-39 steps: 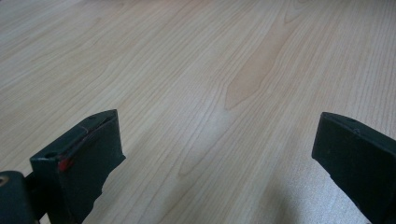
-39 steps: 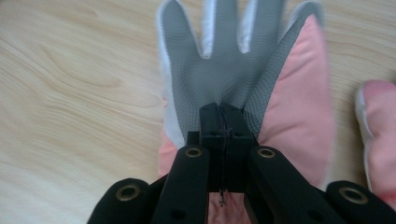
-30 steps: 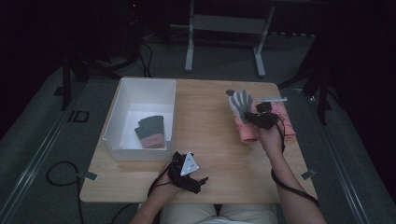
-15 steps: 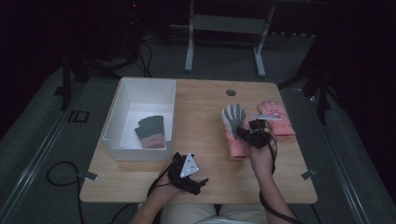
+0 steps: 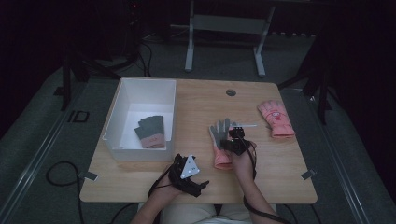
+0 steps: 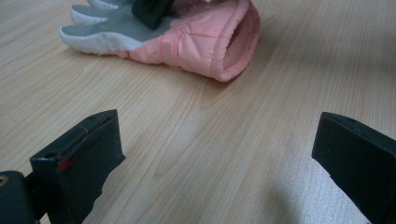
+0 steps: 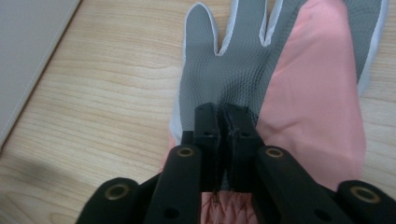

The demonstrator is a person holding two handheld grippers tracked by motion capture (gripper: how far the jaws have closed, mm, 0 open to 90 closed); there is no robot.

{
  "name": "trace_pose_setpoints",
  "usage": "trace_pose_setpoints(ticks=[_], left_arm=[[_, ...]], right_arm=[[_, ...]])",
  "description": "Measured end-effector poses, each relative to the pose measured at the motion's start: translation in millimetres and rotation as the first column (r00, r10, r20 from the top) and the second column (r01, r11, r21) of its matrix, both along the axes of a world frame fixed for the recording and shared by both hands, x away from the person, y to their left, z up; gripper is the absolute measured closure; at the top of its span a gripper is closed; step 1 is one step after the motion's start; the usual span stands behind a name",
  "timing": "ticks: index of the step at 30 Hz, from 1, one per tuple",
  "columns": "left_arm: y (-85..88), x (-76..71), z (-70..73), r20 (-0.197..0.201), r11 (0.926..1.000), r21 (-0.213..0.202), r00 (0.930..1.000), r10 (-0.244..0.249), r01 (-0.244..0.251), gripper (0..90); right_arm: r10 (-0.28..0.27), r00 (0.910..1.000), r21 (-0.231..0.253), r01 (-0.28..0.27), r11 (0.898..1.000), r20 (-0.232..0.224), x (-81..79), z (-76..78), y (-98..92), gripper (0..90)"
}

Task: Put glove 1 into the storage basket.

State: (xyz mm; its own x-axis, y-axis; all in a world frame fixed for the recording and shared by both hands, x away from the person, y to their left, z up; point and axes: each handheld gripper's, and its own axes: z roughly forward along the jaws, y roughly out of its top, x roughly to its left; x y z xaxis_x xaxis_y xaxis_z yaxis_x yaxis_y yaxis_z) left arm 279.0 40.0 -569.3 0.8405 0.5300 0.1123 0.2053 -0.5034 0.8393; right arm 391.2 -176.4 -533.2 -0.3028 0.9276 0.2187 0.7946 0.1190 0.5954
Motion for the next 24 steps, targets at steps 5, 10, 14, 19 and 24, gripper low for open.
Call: trace_pose_setpoints(ticks=[5, 10, 14, 19, 24], left_arm=[[0.6, -0.3, 0.2, 0.004, 1.0, -0.001, 1.0, -0.003, 0.003, 1.4], [0.5, -0.7, -0.9, 0.005, 0.9998, 0.009, 0.9998, -0.02, 0.02, 1.4], [0.7, -0.8, -0.8, 0.0, 0.9998, 0.001, 0.9998, -0.02, 0.02, 1.4], [0.7, 0.7, 0.1, 0.007, 0.9997, 0.002, 0.9997, -0.023, 0.023, 1.4], [0.7, 0.4, 0.2, 0.007, 0.9998, 0.0, 0.9998, -0.02, 0.02, 1.4]], right_arm=[[-0.001, 0.9999, 0.006, 0.001, 1.0, 0.012, -0.8, 5.5, 1.8, 76.0], [0.037, 0.9934, 0.048, -0.042, 0.998, 0.108, -9.1, 31.3, -10.2, 66.8], [0.057, 0.974, -0.014, -0.055, 0.998, 0.219, -12.1, 49.8, -44.0, 66.0], [0.042, 0.9614, -0.046, -0.031, 0.998, 0.272, -5.9, 53.8, -100.3, 66.5], [0.001, 0.9581, -0.071, 0.021, 0.997, 0.286, 0.2, 50.9, -144.4, 66.5]])
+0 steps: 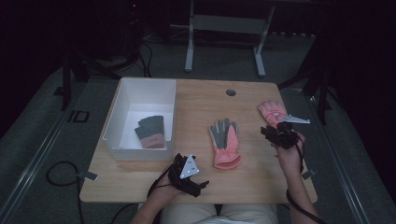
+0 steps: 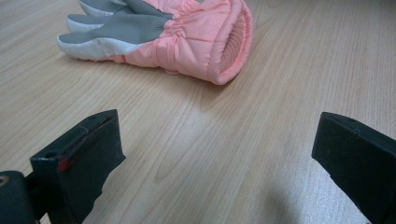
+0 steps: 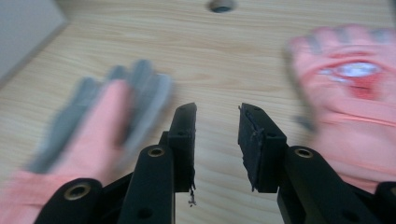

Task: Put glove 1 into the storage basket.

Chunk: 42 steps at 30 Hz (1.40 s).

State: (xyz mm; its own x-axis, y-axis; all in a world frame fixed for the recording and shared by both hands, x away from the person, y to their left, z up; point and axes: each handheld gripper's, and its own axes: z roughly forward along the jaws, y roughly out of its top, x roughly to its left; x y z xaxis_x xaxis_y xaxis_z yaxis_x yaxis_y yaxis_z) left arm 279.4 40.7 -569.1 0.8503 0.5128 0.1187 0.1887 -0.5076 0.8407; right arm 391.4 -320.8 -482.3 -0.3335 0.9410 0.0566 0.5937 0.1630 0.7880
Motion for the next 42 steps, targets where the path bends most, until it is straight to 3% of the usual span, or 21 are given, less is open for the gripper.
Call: trace_pose_setpoints(ticks=[6, 8, 13, 18, 26, 33, 37, 38, 42], left_arm=[[0.9, 0.7, -0.3, -0.007, 1.0, 0.001, 1.0, 0.002, -0.002, 1.4], [1.5, 0.6, -0.1, -0.001, 1.0, -0.005, 1.0, 0.008, -0.008, 1.5], [1.0, 1.5, -1.5, 0.0, 1.0, 0.004, 1.0, 0.003, -0.003, 1.4], [-0.2, 0.9, -1.7, 0.001, 0.9999, 0.012, 1.0, -0.005, 0.005, 1.4], [1.5, 0.5, -1.0, 0.012, 1.0, 0.003, 0.9999, 0.001, -0.001, 1.4], [2.9, 0.5, -1.3, 0.009, 1.0, 0.004, 0.9999, -0.005, 0.005, 1.4], [3.1, 0.2, -1.0, 0.01, 0.9999, 0.006, 0.9999, -0.008, 0.008, 1.4], [3.1, -0.1, -1.3, 0.014, 0.9999, 0.004, 0.9999, -0.009, 0.009, 1.4], [3.2, -0.3, -1.5, 0.013, 0.9999, 0.007, 0.9998, -0.013, 0.013, 1.4]], right_arm=[[-0.034, 0.9993, -0.018, 0.035, 0.999, 0.017, 12.9, -2.5, -36.0, 65.7], [-0.04, 0.9991, -0.056, 0.041, 0.998, 0.014, 18.8, -3.6, -44.4, 64.9], [-0.055, 0.9982, -0.081, 0.057, 0.995, 0.024, 36.7, -1.4, -59.3, 62.4], [-0.074, 0.9962, -0.08, 0.077, 0.994, 0.046, 55.7, -0.3, -62.6, 62.0], [-0.082, 0.9965, -0.118, 0.084, 0.99, 0.015, 86.8, -5.4, -62.8, 58.3], [-0.085, 0.9964, -0.135, 0.084, 0.987, -0.003, 104.6, -8.4, -60.2, 54.8], [-0.089, 0.9957, -0.164, 0.083, 0.983, -0.028, 112.3, -16.4, -58.6, 53.0], [-0.104, 0.9939, -0.192, 0.095, 0.977, -0.038, 115.7, -23.3, -59.0, 51.3], [-0.12, 0.9912, -0.21, 0.106, 0.972, -0.056, 118.7, -37.1, -61.5, 50.0]])
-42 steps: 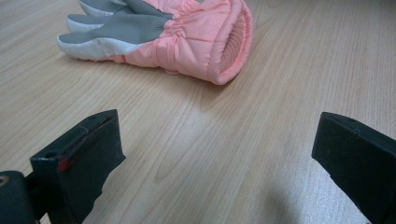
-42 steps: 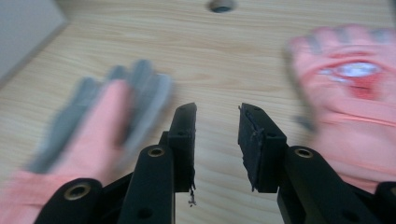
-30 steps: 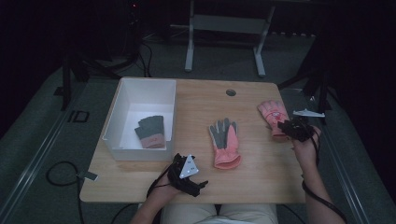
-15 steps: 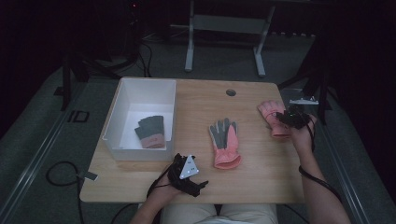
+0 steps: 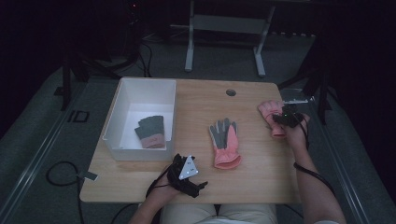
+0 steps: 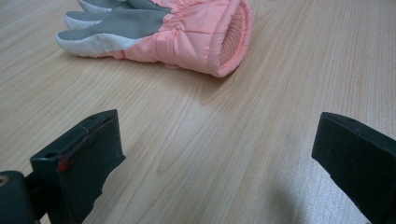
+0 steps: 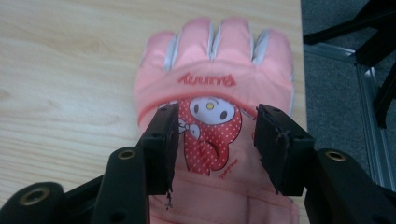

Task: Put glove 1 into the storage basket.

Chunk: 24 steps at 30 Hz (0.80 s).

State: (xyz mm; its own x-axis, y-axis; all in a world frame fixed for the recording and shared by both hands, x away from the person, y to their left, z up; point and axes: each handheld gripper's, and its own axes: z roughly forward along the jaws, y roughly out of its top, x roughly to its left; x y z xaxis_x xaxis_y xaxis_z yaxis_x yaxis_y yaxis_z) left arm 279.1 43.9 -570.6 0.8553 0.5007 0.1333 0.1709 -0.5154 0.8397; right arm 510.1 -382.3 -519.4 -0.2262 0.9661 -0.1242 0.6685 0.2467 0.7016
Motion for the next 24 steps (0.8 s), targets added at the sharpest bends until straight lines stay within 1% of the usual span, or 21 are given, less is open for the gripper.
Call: trace_pose_setpoints(ticks=[1, 2, 3, 4, 7, 8, 9, 10, 11, 13, 14, 15, 16, 19, 20, 24], left_arm=[[0.0, 0.0, 0.0, 0.0, 1.0, 0.0, 1.0, 0.0, 0.0, 1.4], [-0.1, 0.0, -0.4, -0.001, 1.0, -0.001, 1.0, 0.0, 0.0, 1.4], [-0.1, 0.0, -0.4, -0.001, 1.0, -0.001, 1.0, 0.0, 0.0, 1.4], [-0.4, -0.4, -0.5, -0.002, 1.0, 0.001, 1.0, -0.005, 0.005, 1.4], [-0.4, -1.0, 0.0, 0.0, 0.9999, 0.001, 0.9999, -0.014, 0.014, 1.4], [-1.0, -1.9, -0.3, -0.002, 0.9998, 0.0, 0.9998, -0.018, 0.018, 1.4], [-1.0, -1.9, -0.3, -0.002, 0.9998, 0.0, 0.9998, -0.018, 0.018, 1.4], [-1.6, -1.9, -0.4, 0.001, 0.9998, 0.005, 0.9998, -0.021, 0.021, 1.4], [-1.8, -1.7, -0.4, 0.001, 0.9998, 0.004, 0.9998, -0.021, 0.021, 1.4], [-1.7, -1.7, -0.5, 0.001, 0.9998, 0.003, 0.9998, -0.021, 0.021, 1.4], [-1.8, -1.6, -1.0, -0.002, 0.9998, 0.003, 0.9998, -0.019, 0.019, 1.4], [-1.8, -1.6, -1.0, -0.002, 0.9998, 0.003, 0.9998, -0.019, 0.019, 1.4], [-1.7, -1.4, -1.1, -0.002, 0.9998, 0.003, 0.9998, -0.019, 0.019, 1.4], [-1.6, -1.2, -1.0, -0.001, 0.9998, -0.001, 0.9998, -0.019, 0.019, 1.4], [-1.3, -1.0, -1.3, -0.003, 0.9998, 0.004, 0.9998, -0.022, 0.022, 1.4], [-1.7, -1.6, -0.8, 0.001, 0.9998, 0.002, 0.9998, -0.02, 0.02, 1.4]], right_arm=[[0.0, 1.0, 0.0, 0.0, 1.0, 0.0, 0.0, 0.0, 0.0, 50.0], [0.004, 1.0, 0.002, -0.004, 1.0, -0.005, 0.7, -6.2, 0.1, 52.4], [0.004, 1.0, 0.002, -0.004, 1.0, -0.005, 0.7, -6.2, 0.1, 52.4], [0.007, 1.0, 0.001, -0.007, 1.0, -0.006, 1.4, -10.1, 0.7, 55.6], [0.006, 1.0, 0.006, -0.006, 1.0, -0.005, 2.2, -12.2, 0.6, 58.1], [0.001, 0.9999, 0.014, -0.001, 1.0, -0.013, 3.4, -14.1, 0.8, 61.8], [0.001, 0.9999, 0.014, -0.001, 1.0, -0.013, 3.4, -14.1, 0.8, 61.8], [-0.007, 0.9997, 0.022, 0.008, 1.0, -0.023, 4.5, -13.9, 1.0, 67.3], [-0.01, 0.9996, 0.024, 0.011, 1.0, -0.027, 5.0, -13.4, 1.1, 70.2], [-0.018, 0.9988, 0.033, 0.02, 0.999, -0.045, 6.2, -11.0, 0.8, 79.2], [-0.022, 0.9984, 0.04, 0.025, 0.999, -0.052, 6.7, -9.4, 0.5, 81.9], [-0.022, 0.9984, 0.04, 0.025, 0.999, -0.052, 6.7, -9.4, 0.5, 81.9], [-0.037, 0.9977, 0.057, 0.04, 0.998, -0.056, 6.1, -5.9, 0.1, 85.0], [-0.046, 0.9976, 0.06, 0.049, 0.997, -0.051, 4.2, -2.9, 0.2, 86.2], [-0.061, 0.9974, 0.062, 0.064, 0.996, -0.038, 0.6, 1.4, 1.1, 86.9], [-0.078, 0.9966, 0.067, 0.08, 0.995, -0.027, -10.1, 11.5, 2.4, 88.4]])
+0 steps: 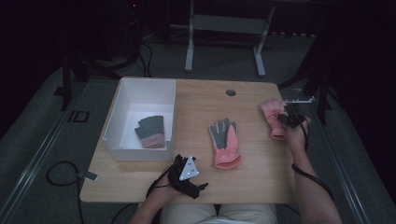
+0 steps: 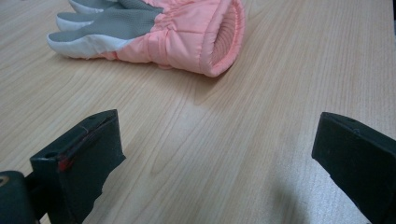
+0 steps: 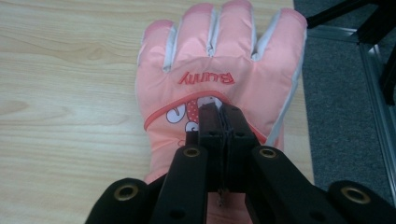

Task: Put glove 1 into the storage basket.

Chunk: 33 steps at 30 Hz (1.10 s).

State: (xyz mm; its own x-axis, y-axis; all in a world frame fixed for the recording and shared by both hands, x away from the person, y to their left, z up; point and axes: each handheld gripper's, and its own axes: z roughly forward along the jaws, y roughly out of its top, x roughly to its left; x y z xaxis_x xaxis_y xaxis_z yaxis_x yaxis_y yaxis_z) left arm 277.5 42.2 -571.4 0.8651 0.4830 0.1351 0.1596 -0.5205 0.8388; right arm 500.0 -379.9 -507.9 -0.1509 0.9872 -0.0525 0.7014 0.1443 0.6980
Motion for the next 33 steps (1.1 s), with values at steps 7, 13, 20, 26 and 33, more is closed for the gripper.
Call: trace_pose_setpoints(ticks=[7, 13, 20, 26, 33], left_arm=[[-0.5, 0.4, 0.0, 0.0, 1.0, 0.002, 1.0, -0.004, 0.004, 1.4], [-1.7, 0.1, -0.1, -0.002, 1.0, 0.001, 1.0, -0.006, 0.006, 1.4], [-2.2, -0.1, -0.9, -0.004, 1.0, 0.006, 1.0, -0.007, 0.007, 1.5], [-0.3, 1.1, -0.5, 0.0, 1.0, 0.001, 1.0, 0.001, -0.001, 1.5], [-1.5, 0.2, -0.8, 0.0, 0.9999, 0.01, 1.0, -0.005, 0.005, 1.5]], right_arm=[[-0.008, 0.9995, 0.018, 0.007, 1.0, 0.03, -26.7, 21.7, 4.4, 88.8], [-0.012, 0.9978, 0.047, 0.008, 0.999, 0.065, -63.0, 46.1, 16.2, 88.8], [0.0, 0.9972, 0.054, -0.004, 0.999, 0.074, -107.1, 54.8, 31.7, 88.9], [0.007, 0.9976, 0.056, -0.011, 0.998, 0.069, -127.3, 51.1, 38.8, 89.0], [-0.021, 0.9989, 0.067, 0.018, 0.998, 0.042, -137.4, 30.2, 42.2, 89.0]])
